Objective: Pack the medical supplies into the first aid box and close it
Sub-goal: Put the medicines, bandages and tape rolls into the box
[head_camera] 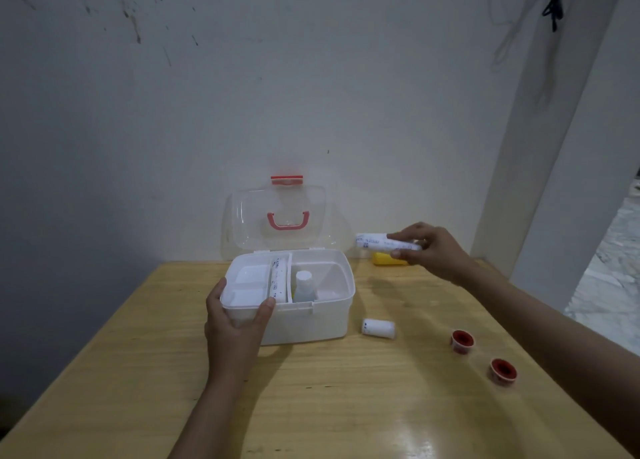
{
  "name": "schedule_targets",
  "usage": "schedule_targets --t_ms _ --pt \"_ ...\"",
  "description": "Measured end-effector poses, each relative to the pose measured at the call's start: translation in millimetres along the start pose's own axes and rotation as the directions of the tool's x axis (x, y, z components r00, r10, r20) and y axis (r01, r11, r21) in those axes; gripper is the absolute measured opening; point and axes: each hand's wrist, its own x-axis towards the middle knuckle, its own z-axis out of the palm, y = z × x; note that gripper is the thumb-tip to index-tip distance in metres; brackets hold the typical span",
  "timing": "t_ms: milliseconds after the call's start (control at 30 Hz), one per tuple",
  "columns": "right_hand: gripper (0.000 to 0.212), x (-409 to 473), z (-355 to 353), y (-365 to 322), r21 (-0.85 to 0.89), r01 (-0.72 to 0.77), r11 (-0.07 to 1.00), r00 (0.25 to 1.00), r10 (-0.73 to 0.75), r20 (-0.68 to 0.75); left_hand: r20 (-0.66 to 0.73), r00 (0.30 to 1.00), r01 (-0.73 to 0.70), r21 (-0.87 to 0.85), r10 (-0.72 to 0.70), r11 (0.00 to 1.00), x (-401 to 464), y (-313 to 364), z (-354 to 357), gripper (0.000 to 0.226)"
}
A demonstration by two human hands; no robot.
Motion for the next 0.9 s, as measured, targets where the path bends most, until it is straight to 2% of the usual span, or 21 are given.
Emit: schedule_targets --t_ms 100,267,433,600,700,900 --pt "0.034 10.0 1.6 -30.0 -0.05 0.07 0.996 0.994 -0.066 0.081 0.012 1.0 -0.011 -0.005 0.011 1.0 -0.4 1.9 -0.4 0.082" --pt "0.03 30.6 26.8 -56.5 -0.291 0.146 0.945 0.962 -0.068 0.264 0.02 1.0 -0.01 0.013 0.01 1.0 1.1 -2.7 -1.0 0.083" --pt "0.031 50.8 58.8 -68.0 -0.452 0.176 0.875 0.921 0.017 0.39 0.028 1.0 -0.003 0.034 0.002 0.999 1.4 -5.3 0.1 0.083" --pt "0.044 60.8 85.1 -73.6 -0.555 0.203 0.807 0.864 0.119 0.489 0.031 1.0 -0.005 0.034 0.004 0.999 3.4 -8.1 -0.4 0.084" --pt "0.049 61.6 97.2 -70.4 -0.59 0.231 0.774 0.856 0.128 0.501 0.023 1.0 -0.005 0.042 0.004 0.999 4.2 -10.7 -1.3 0.084" --pt "0.068 55.9 104.4 -62.6 -0.637 0.32 0.701 0.892 0.003 0.452 0.033 0.999 -0.013 0.048 0.011 0.999 5.2 -11.6 -1.3 0.083"
